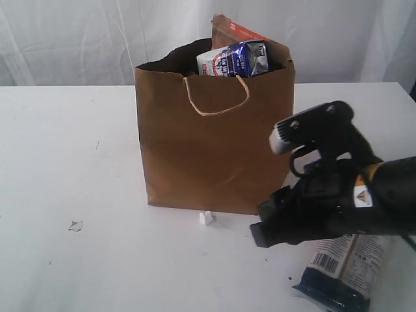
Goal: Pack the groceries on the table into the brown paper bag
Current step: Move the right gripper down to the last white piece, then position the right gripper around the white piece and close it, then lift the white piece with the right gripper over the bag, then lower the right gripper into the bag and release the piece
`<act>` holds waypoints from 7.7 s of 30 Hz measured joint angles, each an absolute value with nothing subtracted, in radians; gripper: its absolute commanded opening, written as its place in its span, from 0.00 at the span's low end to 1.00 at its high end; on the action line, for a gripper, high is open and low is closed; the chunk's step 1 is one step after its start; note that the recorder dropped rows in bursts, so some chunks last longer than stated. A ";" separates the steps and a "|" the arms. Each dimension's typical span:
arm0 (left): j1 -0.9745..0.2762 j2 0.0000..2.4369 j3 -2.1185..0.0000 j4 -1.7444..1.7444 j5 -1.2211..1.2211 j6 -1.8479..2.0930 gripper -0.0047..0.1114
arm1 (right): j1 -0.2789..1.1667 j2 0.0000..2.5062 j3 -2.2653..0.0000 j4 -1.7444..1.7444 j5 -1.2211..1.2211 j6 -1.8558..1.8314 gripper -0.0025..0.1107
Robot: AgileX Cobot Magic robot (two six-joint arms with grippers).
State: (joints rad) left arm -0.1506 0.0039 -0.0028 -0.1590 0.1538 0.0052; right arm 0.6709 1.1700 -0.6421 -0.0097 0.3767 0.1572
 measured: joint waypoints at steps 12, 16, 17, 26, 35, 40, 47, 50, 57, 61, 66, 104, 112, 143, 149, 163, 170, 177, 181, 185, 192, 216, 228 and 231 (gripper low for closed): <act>-0.151 0.004 -0.003 -0.159 0.154 0.005 0.50 | 0.785 1.525 -0.692 0.135 0.101 0.157 0.58; -0.151 0.004 -0.003 -0.159 0.154 0.005 0.50 | 0.789 1.606 -0.737 0.171 0.087 0.101 0.60; -0.151 0.004 -0.003 -0.159 0.154 0.005 0.50 | 0.791 1.621 -0.750 0.187 0.087 0.089 0.60; -0.151 0.004 -0.003 -0.159 0.154 0.005 0.50 | 0.791 1.788 -0.861 0.356 0.117 0.052 0.60; -0.151 0.004 -0.003 -0.159 0.154 0.005 0.50 | 0.775 1.805 -0.874 0.629 0.133 -0.450 0.60; -0.151 0.004 -0.003 -0.159 0.154 0.005 0.50 | 0.743 1.805 -0.867 0.705 0.141 -0.612 0.60; -0.151 0.004 -0.003 -0.159 0.154 0.005 0.50 | 0.737 1.805 -0.830 0.398 0.169 -0.166 0.60; -0.151 0.004 -0.003 -0.159 0.154 0.005 0.50 | 0.737 1.788 -0.825 0.253 0.196 0.032 0.60; -0.151 0.004 -0.003 -0.159 0.154 0.005 0.50 | 0.731 1.717 -0.825 0.176 0.237 0.146 0.60; -0.151 0.004 -0.003 -0.159 0.154 0.005 0.50 | 0.715 1.683 -0.825 0.156 0.281 0.129 0.60; -0.151 0.004 -0.003 -0.159 0.154 0.005 0.50 | 0.712 1.645 -0.820 0.135 0.293 0.145 0.58; -0.151 0.004 -0.003 -0.159 0.154 0.005 0.50 | 0.703 1.436 -0.677 0.212 0.102 0.071 0.59; -0.151 0.004 -0.003 -0.159 0.154 0.005 0.50 | 0.703 1.446 -0.677 -0.109 0.133 0.452 0.59; -0.151 0.004 -0.003 -0.159 0.154 0.005 0.50 | 0.759 1.841 -0.942 -0.128 0.224 0.365 0.59; -0.151 0.004 -0.003 -0.159 0.154 0.005 0.50 | 0.759 1.859 -0.955 -0.128 0.220 0.360 0.59; -0.151 0.004 -0.003 -0.159 0.154 0.005 0.50 | 0.759 1.927 -1.018 -0.131 0.224 0.350 0.56; -0.151 0.004 -0.003 -0.159 0.154 0.005 0.50 | 0.759 1.931 -1.027 -0.135 0.280 0.349 0.03; -0.151 0.004 -0.003 -0.159 0.154 0.005 0.50 | 0.759 1.878 -1.003 -0.129 0.322 0.349 0.02; -0.151 0.004 -0.003 -0.159 0.154 0.005 0.50 | 0.759 1.789 -0.952 -0.129 0.326 0.349 0.02; -0.151 0.004 -0.003 -0.159 0.154 0.005 0.50 | 0.759 1.680 -0.884 -0.129 0.337 0.349 0.02; -0.151 0.004 -0.003 -0.159 0.154 0.005 0.50 | 0.759 1.460 -0.801 -0.129 0.410 0.349 0.02; -0.151 0.004 -0.003 -0.159 0.154 0.005 0.50 | 0.759 1.068 -0.993 -0.144 0.693 0.136 0.02; -0.151 0.004 -0.003 -0.159 0.154 0.005 0.50 | 0.759 1.248 -1.187 -0.280 0.617 0.139 0.02; -0.151 0.004 -0.003 -0.159 0.154 0.005 0.50 | 0.759 1.279 -1.217 -0.325 0.603 0.162 0.02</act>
